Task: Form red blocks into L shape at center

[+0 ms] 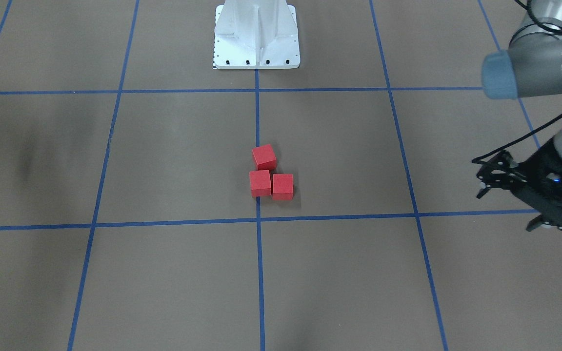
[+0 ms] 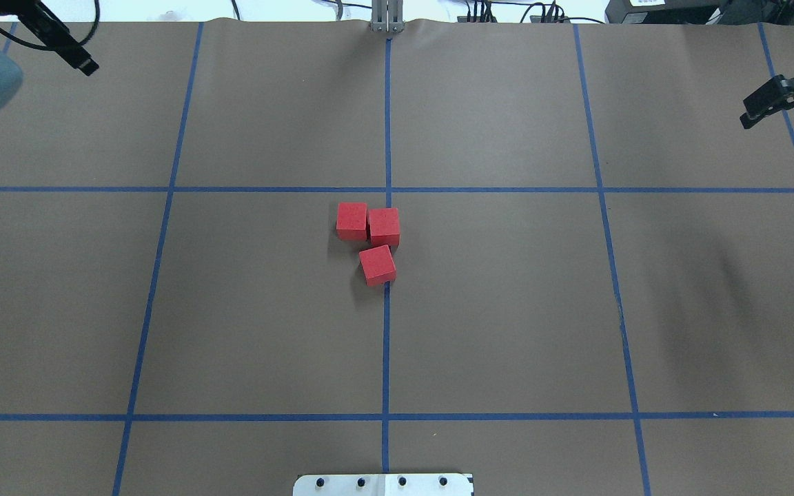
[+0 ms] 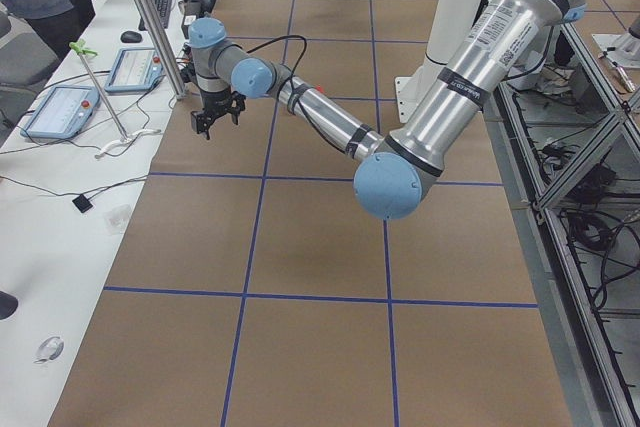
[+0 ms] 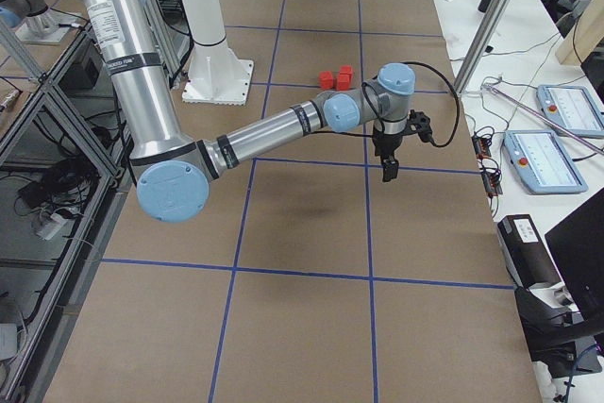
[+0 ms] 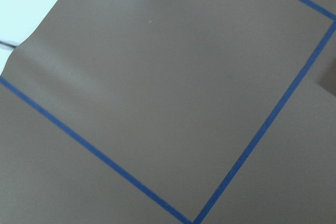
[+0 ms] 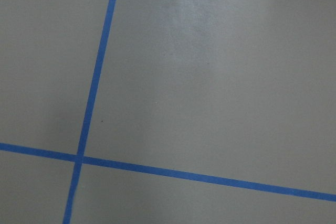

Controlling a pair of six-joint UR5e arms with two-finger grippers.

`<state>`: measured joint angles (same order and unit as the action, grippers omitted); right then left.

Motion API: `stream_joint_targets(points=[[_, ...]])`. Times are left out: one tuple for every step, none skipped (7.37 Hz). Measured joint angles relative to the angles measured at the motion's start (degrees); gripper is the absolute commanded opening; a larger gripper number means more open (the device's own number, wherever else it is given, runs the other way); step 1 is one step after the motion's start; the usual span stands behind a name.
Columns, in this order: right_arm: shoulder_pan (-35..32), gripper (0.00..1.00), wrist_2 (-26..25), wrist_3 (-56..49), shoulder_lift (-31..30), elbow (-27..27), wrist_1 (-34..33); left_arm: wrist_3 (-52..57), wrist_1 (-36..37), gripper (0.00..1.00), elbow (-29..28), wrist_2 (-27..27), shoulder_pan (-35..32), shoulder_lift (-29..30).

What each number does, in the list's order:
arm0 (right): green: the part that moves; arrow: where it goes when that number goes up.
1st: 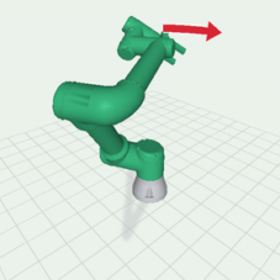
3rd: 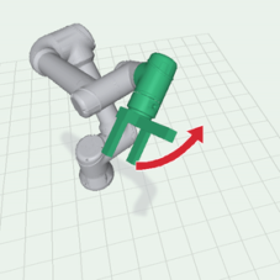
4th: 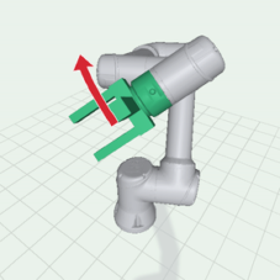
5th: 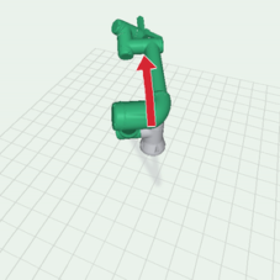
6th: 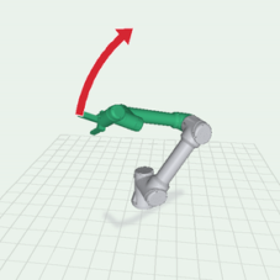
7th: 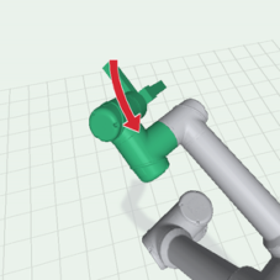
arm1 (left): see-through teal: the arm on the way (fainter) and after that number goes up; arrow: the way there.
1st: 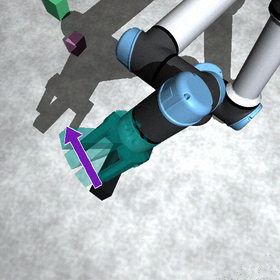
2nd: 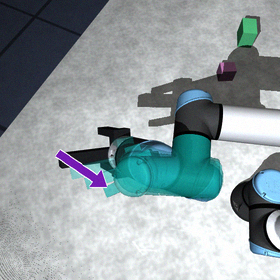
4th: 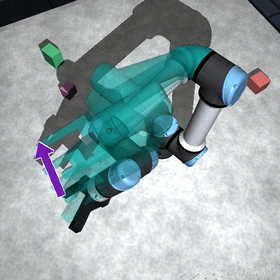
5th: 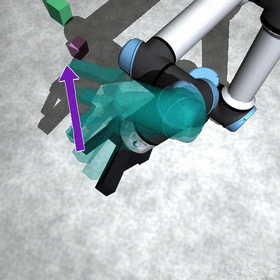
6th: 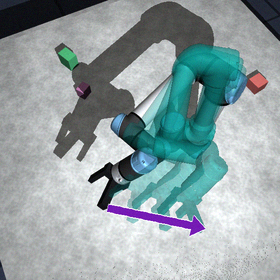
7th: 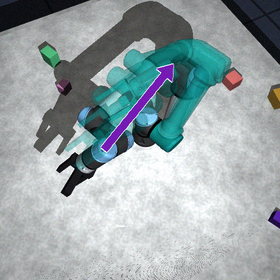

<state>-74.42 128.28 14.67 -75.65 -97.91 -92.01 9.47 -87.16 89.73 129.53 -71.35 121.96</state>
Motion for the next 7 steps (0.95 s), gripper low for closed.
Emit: stream_joint_targets(points=[[-3.3,1.0,1.4,-2.5,-2.1,0.1,0.0,0.0,2.3,1.0,-0.1,1.5,-3.7,-1.5],[-6.6,1.0,2.9,-3.8,-4.3,0.3,0.0,0.2,4.0,1.0,-0.4,2.6,-7.3,-3.8],[-9.2,1.0,3.6,-5.2,-6.2,0.4,-0.1,0.3,4.9,1.0,-1.5,3.1,-10.0,-6.4],[-11.1,1.0,3.6,-8.1,-7.8,0.7,-0.1,0.8,4.7,1.0,-3.3,3.3,-12.3,-8.4],[-12.7,1.0,3.6,-12.6,-9.1,1.3,-0.1,2.1,3.7,1.0,-4.7,3.4,-14.4,-10.4],[-14.1,1.0,3.5,-17.4,-10.3,2.0,-0.1,3.5,2.8,1.0,-5.1,3.5,-15.9,-12.3],[-14.9,1.0,3.5,-20.1,-11.0,2.3,0.0,4.1,2.7,1.0,-5.3,3.5,-16.7,-13.7]])
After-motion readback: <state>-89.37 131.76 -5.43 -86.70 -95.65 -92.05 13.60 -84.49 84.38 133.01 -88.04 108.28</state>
